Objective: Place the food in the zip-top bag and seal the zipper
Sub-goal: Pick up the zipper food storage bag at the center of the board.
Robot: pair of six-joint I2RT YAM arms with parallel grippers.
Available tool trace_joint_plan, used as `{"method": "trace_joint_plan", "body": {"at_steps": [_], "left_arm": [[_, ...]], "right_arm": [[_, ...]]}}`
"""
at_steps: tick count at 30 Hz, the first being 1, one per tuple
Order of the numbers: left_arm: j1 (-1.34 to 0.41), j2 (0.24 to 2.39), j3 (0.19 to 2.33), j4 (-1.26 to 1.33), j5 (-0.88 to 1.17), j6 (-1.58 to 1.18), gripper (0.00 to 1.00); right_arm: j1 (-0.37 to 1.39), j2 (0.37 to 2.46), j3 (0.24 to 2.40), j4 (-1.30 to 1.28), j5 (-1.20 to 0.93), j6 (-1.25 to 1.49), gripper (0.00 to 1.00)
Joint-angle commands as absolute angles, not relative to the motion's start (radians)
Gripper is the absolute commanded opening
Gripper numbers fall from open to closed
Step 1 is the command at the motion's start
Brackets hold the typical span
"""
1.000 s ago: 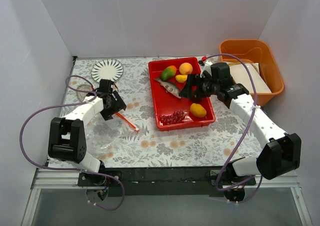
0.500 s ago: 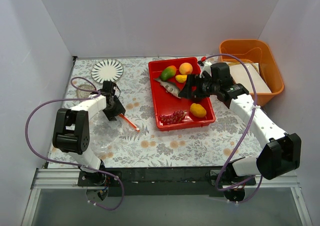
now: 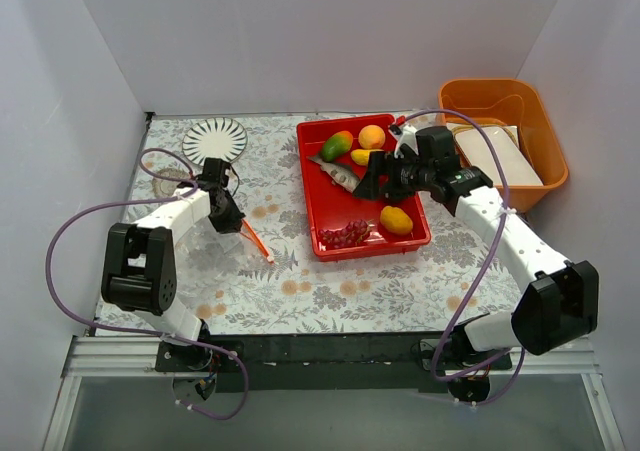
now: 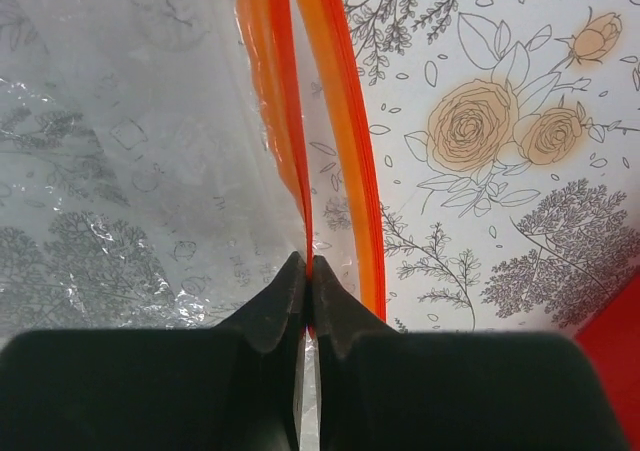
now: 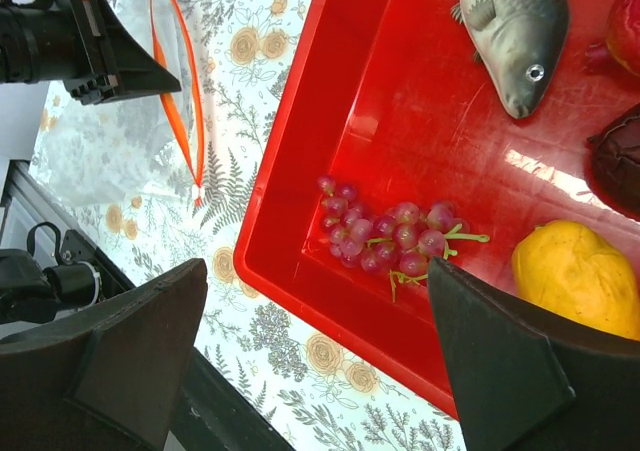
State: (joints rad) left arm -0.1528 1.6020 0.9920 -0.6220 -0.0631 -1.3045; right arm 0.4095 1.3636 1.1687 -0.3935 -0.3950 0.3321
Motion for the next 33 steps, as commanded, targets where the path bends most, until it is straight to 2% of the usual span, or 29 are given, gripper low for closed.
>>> {"method": "trace_joint_plan", "body": {"at_steps": [1, 11, 18, 33], "left_arm": [[-0.155, 1.546, 1.043, -0.630, -0.048, -1.241, 0.00], [-0.155, 1.505, 1.123, -0.612, 0.162, -1.069, 0.00], [-0.155, 1.430, 1.117, -0.603, 0.247, -1.055, 0.00], [-0.155, 1.370, 1.063, -0.565, 0.330, -1.065, 0.00]], "right_arm": [[0.426, 1.384, 1.201, -0.387, -0.414, 0.313, 0.98], [0.521, 1.499, 1.267, -0.358, -0.491, 0.307, 0.94], [0.587, 1.647, 1.345, -0.235, -0.572, 0.370, 0.79], [0.696, 2.039, 1.758, -0.252, -0.540, 0.425, 0.80]]}}
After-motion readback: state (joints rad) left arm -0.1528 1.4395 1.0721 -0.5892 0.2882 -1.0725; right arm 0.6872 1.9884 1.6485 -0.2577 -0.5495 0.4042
